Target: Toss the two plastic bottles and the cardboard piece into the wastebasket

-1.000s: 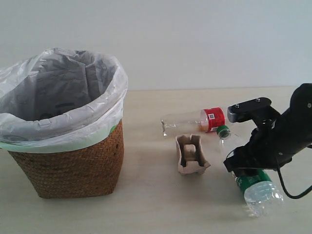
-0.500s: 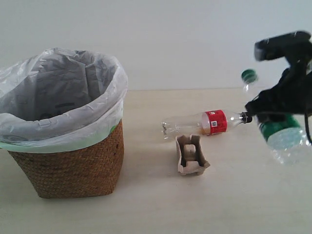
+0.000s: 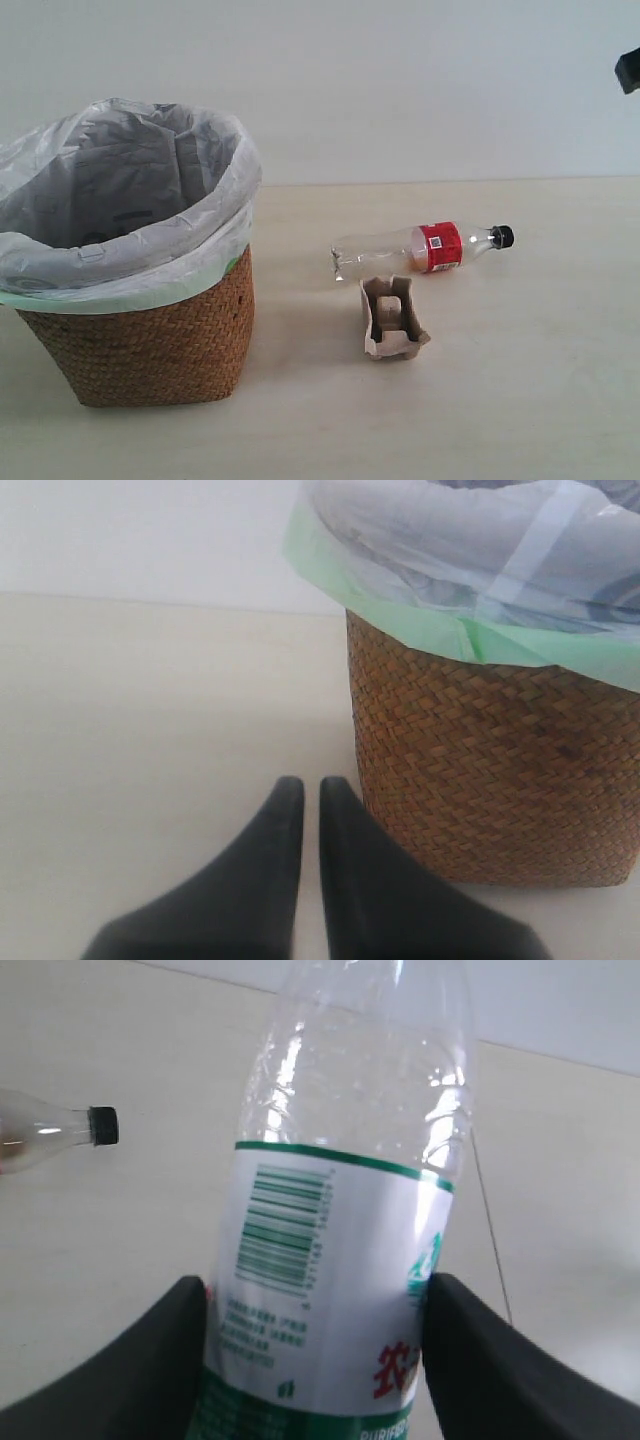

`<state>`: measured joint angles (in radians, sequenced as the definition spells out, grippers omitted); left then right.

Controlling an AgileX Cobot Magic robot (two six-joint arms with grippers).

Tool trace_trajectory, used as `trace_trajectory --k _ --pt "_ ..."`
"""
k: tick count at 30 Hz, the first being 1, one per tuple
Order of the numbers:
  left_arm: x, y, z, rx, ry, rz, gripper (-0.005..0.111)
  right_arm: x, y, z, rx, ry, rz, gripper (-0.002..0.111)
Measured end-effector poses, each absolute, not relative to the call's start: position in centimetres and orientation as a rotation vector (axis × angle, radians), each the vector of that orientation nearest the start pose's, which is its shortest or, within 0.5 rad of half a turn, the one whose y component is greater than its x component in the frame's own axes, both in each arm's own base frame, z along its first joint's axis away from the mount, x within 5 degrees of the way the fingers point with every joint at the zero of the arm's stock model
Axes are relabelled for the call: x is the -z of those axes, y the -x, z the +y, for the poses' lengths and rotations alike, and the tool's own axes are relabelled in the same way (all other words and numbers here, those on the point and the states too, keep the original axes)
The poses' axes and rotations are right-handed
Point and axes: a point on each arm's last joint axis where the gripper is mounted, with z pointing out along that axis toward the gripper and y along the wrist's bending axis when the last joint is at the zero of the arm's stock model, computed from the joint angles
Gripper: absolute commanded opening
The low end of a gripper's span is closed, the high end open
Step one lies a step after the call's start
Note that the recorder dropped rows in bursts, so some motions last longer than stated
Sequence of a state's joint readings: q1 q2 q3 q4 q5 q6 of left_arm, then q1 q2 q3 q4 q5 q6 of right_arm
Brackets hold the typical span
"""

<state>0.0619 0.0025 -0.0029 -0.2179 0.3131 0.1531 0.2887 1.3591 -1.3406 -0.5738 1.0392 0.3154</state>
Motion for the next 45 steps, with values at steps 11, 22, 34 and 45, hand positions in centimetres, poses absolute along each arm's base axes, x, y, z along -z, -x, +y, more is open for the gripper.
trace_trajectory --k 11,22,34,45 --pt "-18.6 -5.4 -0.3 0.054 0.056 1.788 0.006 -37.3 -28.9 15.2 -1.009 0.462 2.316 0.025" --pt "-18.6 -5.4 -0.3 0.054 0.056 1.788 0.006 -42.0 -29.9 24.8 -1.267 0.274 1.828 0.102" --pt "-18.6 -5.4 -0.3 0.054 0.056 1.788 0.006 -38.6 -31.2 25.4 -1.116 0.353 1.991 0.102" --pt "-18.6 -5.4 -0.3 0.054 0.056 1.788 0.006 -32.7 -34.3 15.1 -0.064 -0.151 2.553 0.102"
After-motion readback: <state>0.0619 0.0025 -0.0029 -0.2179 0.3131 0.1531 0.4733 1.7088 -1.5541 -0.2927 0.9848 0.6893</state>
